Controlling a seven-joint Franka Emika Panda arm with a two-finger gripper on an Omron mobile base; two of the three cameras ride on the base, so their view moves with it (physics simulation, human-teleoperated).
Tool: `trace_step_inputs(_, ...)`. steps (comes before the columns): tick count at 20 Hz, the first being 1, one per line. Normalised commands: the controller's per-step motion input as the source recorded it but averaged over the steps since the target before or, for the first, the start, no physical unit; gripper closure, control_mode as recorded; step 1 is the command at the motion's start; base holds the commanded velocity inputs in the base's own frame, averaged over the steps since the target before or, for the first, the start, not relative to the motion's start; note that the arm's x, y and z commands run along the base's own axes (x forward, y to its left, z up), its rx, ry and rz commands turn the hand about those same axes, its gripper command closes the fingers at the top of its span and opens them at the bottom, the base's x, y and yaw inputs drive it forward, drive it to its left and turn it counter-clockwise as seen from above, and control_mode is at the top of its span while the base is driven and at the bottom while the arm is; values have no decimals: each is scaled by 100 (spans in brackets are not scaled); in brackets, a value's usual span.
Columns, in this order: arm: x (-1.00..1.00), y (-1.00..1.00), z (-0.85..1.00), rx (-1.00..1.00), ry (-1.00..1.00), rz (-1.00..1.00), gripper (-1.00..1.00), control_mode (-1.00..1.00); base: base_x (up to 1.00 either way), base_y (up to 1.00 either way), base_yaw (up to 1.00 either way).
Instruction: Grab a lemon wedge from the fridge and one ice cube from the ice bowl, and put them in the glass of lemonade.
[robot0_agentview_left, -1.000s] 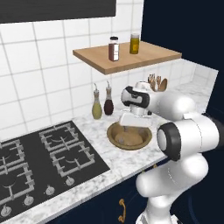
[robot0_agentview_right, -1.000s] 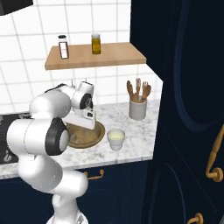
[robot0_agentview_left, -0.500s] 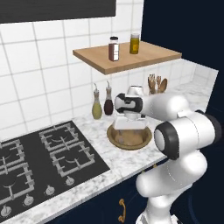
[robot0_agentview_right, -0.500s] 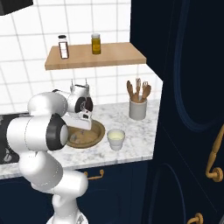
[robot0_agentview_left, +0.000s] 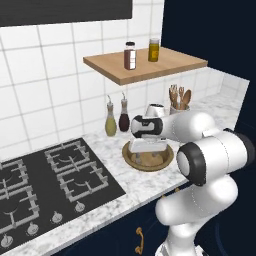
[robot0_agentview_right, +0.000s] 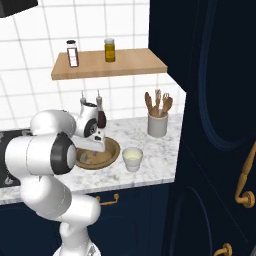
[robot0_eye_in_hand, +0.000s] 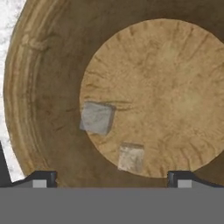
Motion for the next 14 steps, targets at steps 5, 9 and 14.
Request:
trace_step_inputs(5,14,0,-7,0,0,0,-100,-100,0,0,0)
trace_step_inputs(9,18,0,-11,0,0,0,-100,-100,0,0,0)
trace_step_inputs(14,-1,0,-30,-1,-1,-2,-100,-100,0,0,0)
